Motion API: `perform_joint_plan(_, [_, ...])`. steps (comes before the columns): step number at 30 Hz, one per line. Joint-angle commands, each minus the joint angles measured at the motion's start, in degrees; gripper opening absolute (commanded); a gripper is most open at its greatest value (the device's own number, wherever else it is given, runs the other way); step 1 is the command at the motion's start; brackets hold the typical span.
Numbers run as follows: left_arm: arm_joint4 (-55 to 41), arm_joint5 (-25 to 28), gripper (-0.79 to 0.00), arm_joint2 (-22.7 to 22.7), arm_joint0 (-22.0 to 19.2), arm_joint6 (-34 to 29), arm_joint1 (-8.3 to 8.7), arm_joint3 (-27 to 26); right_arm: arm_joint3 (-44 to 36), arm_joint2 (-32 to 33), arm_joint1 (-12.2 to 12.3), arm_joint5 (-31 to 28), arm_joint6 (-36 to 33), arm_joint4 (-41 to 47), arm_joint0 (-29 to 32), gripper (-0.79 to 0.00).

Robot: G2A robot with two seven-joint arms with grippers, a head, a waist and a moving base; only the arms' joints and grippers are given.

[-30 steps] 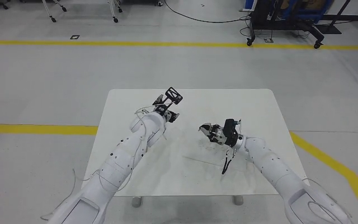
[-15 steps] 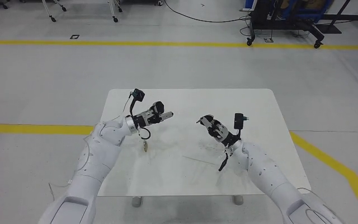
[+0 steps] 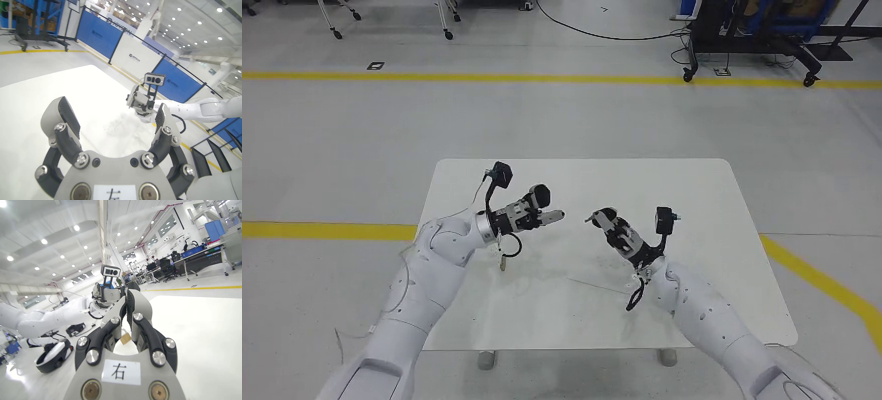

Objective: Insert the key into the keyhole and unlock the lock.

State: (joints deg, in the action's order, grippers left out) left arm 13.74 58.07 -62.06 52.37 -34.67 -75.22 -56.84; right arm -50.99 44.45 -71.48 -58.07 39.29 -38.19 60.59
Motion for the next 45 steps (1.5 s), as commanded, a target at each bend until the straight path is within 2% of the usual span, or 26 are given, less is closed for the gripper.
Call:
perform_joint_plan(1, [-9.16, -0.07, 0.0, 1.47, -0.47, -7.66, 0.71, -0.97, -1.75, -1.98, 0.13, 0.07, -3.59, 7.99, 0.01, -0.785])
perform_joint_plan(2, [-11.77, -0.07, 0.0, 1.83, -0.77, -10.73, 1.05, -1.03, -2.98, -3.01, 0.25, 0.07, -5.43, 11.85, 0.09, -0.785])
perform_joint_plan(4, [-15.39, -0.07, -0.015, 3.75, -0.91, -11.62, 1.52, -1.52, -4.37, -4.35, 0.77, 0.07, -9.68, 18.03, -0.31, -0.785])
perform_joint_plan(6, [-18.24, -0.07, -0.099, 6.3, -1.39, -11.63, 2.07, -1.58, -4.93, -5.13, 1.27, 0.07, -13.58, 22.4, -0.77, -0.785])
perform_joint_plan(14, [-21.08, -0.07, -0.28, 11.74, -4.09, -11.62, 4.2, -0.63, -6.88, -5.52, 2.3, 0.07, -23.24, 33.58, -1.13, -0.785])
perform_joint_plan(22, [-22.42, -0.07, -0.431, 13.5, -4.99, -11.61, 5.18, -0.67, -7.45, -3.92, 2.37, 0.07, -28.23, 36.94, -0.57, -0.785])
perform_joint_plan(26, [-22.31, -0.07, -0.471, 13.76, -5.35, -11.61, 5.42, 0.39, -7.9, -3.25, 2.22, 0.07, -30.55, 37.79, -0.08, -0.785])
perform_joint_plan(35, [-21.88, -0.07, -0.563, 15.37, -6.54, -11.61, 4.85, 2.33, -8.86, -1.35, 1.97, 0.07, -35.49, 38.33, 1.19, -0.785])
perform_joint_plan(36, [-21.92, -0.07, -0.606, 15.47, -6.65, -11.61, 4.79, 2.55, -8.91, -1.16, 1.93, 0.07, -35.85, 38.31, 1.32, -0.785])
perform_joint_plan(38, [-21.84, -0.07, -0.785, 15.65, -6.87, -11.61, 4.71, 2.96, -8.95, -0.75, 1.83, 0.07, -36.42, 38.4, 1.52, -0.785])
perform_joint_plan(45, [-18.08, -0.07, -0.785, 16.3, -8.01, -10.37, 4.16, 5.23, -9.02, 1.27, 1.55, 0.07, -37.28, 38.05, 1.99, -0.785])
